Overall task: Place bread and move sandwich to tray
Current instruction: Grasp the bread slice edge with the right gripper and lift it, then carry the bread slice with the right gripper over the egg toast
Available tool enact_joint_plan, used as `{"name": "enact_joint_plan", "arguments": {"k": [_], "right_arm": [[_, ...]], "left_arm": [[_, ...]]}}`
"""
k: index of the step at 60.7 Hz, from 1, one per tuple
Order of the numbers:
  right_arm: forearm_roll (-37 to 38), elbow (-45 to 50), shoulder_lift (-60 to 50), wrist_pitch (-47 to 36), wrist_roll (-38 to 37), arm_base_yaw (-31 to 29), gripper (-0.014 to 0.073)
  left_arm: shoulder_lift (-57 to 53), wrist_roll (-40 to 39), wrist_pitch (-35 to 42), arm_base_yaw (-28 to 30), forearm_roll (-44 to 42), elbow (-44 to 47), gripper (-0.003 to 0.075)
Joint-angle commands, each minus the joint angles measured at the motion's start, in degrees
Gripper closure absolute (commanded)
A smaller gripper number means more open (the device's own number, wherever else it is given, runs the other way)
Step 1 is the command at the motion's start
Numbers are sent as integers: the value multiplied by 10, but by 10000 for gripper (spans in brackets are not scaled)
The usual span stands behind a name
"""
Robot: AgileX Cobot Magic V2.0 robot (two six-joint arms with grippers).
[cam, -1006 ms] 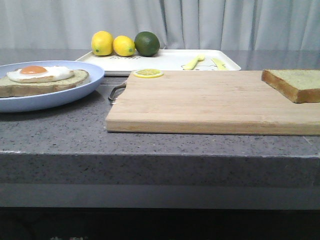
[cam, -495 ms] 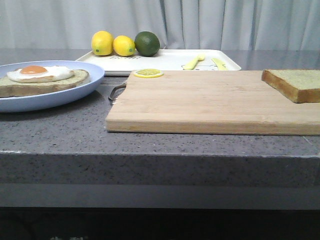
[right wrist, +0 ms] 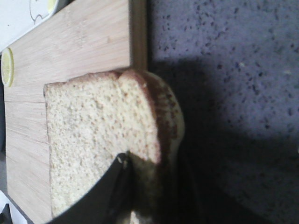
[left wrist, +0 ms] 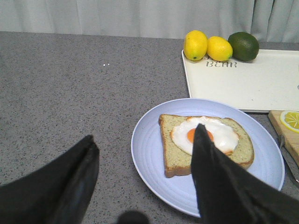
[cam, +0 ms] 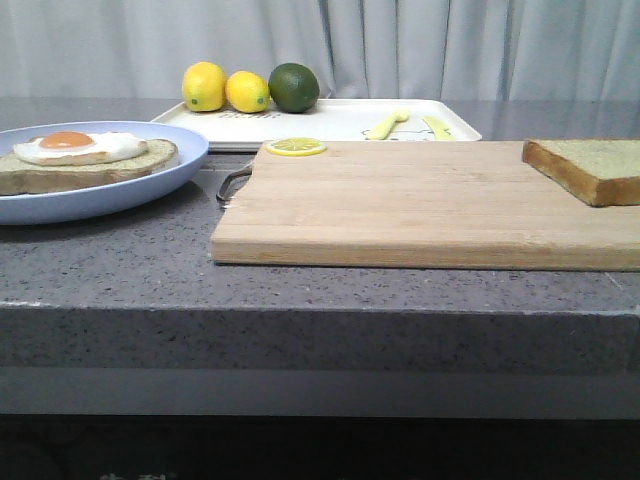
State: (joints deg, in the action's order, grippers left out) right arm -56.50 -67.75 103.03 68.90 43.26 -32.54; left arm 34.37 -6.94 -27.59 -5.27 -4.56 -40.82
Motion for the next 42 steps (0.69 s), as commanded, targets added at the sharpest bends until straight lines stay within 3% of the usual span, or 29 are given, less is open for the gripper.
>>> {"name": "enact_joint_plan", "arguments": {"k": [1,11,27,42], "right_arm": [[-37,-11,-29,75,9,-7,502],[-51,-11,-54,75,9,-6,540],[-139,-11,-124,76,-2,6,540],[-253,-11,-147,74,-4,116,540]], "left_arm": [[4,0,48,-4,-3,-16,299],[4,0,48,-4,-3,-16,299],[4,0,48,-4,-3,-16,299],[4,0,48,-4,-3,-16,299]]}}
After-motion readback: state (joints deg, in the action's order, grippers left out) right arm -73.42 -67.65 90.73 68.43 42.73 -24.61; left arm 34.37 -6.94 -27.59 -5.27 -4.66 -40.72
